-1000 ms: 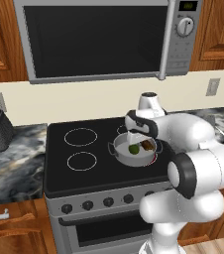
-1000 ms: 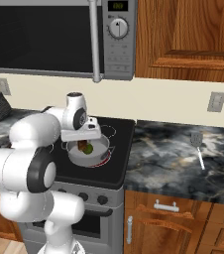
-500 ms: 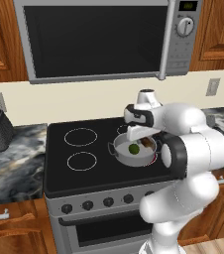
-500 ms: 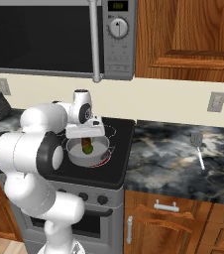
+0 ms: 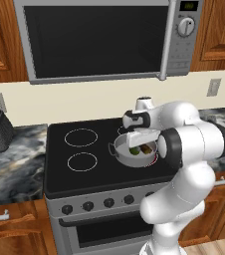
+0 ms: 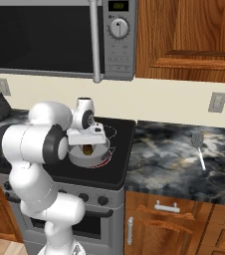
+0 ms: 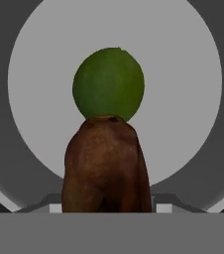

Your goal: Put the sweet potato and lime in the pot. Retrieve the spatula and lightly stir the vegetables in the pot.

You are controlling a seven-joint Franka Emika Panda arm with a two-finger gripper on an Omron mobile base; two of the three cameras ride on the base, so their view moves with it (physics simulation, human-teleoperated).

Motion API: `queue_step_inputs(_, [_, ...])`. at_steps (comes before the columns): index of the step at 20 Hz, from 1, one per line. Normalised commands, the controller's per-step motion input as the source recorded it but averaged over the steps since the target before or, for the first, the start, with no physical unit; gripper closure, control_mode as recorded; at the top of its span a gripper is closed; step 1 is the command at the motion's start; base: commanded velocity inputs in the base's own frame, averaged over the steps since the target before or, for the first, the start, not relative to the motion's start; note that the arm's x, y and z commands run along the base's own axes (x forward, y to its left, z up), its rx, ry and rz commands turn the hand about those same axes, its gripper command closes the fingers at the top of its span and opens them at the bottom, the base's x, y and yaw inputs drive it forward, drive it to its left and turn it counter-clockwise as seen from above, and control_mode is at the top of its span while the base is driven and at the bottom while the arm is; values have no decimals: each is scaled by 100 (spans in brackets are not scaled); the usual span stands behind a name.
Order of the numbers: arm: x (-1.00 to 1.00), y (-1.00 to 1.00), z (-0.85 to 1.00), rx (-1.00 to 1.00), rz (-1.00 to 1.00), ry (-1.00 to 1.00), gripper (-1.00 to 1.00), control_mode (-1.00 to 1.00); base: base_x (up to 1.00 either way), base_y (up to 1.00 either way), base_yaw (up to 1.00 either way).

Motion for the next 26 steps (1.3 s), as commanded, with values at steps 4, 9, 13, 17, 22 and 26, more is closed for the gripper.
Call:
queue_step_inputs(4, [0, 0, -2, 0, 0, 0, 100, -100, 0, 0, 0])
queue_step_inputs(9, [28, 0, -6, 0, 0, 0, 100, -100, 0, 0, 0])
queue_step_inputs(13, [42, 0, -8, 0, 0, 0, 100, -100, 0, 0, 0])
queue_step_inputs(17, [29, 0, -8, 0, 0, 0, 100, -100, 0, 0, 0])
queue_step_inputs(22, [17, 0, -14, 0, 0, 0, 100, -100, 0, 0, 0])
queue_step_inputs(26, [0, 0, 0, 0, 0, 0, -100, -100, 0, 0, 0])
